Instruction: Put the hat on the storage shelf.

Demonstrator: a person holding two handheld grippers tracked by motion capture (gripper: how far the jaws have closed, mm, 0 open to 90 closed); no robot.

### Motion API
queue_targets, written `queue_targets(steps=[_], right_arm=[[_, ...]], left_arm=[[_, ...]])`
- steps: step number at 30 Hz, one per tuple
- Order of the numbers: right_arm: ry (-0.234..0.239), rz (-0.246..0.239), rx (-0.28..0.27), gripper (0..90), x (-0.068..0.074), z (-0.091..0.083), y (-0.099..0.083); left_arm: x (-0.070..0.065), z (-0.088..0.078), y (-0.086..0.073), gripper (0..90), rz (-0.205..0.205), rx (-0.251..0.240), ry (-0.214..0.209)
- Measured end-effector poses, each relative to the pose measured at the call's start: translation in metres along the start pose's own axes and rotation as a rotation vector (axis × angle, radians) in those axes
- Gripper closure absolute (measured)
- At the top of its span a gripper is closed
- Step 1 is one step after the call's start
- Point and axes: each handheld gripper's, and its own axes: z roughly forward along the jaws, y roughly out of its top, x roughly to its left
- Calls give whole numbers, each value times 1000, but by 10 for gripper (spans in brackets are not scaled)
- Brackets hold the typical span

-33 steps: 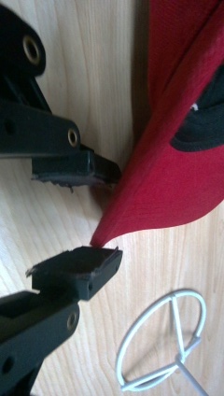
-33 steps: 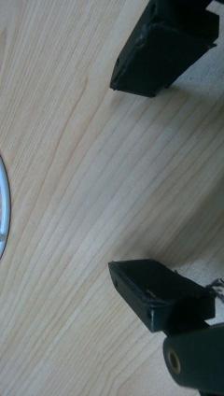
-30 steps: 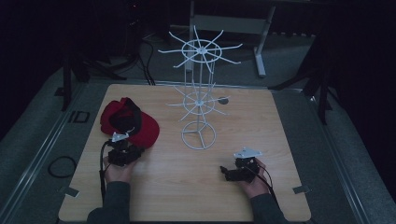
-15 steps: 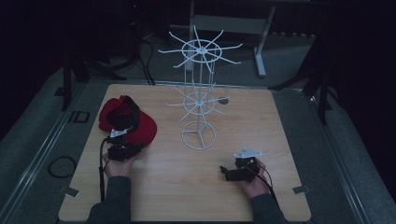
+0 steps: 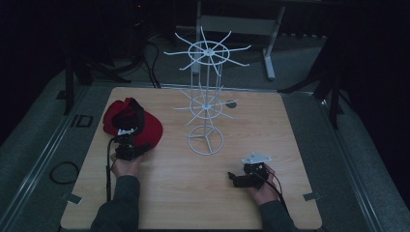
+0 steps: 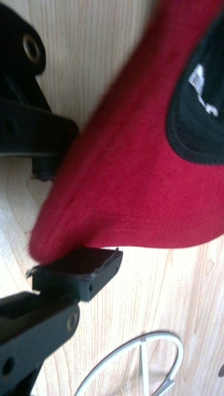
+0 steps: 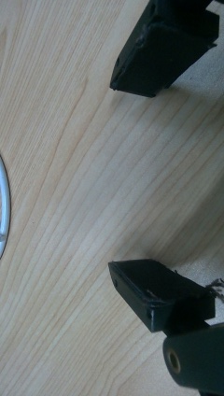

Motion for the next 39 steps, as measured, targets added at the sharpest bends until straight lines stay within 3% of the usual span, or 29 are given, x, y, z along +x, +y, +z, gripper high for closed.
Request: queue_targets(steps=[5,10,15,19,23,28,39], right_arm=[[0,0,0,112,0,0,0],[0,0,0,112,0,0,0],[0,0,0,112,0,0,0],[0,0,0,112,0,0,0],[0,0,0,112,0,0,0],[0,0,0,112,0,0,0],[0,0,0,112,0,0,0]], left_arm=[[9,-9,-2,679,-8,-4,-8],[10,-15,-4,741,15,-20,-7],[3,-19,-6,791,87,-32,14],[-5,-22,-11,824,179,-25,49],[-7,-23,-16,848,216,-29,62],[-6,-23,-18,852,199,-32,49],[-10,-28,-24,856,210,-28,37]])
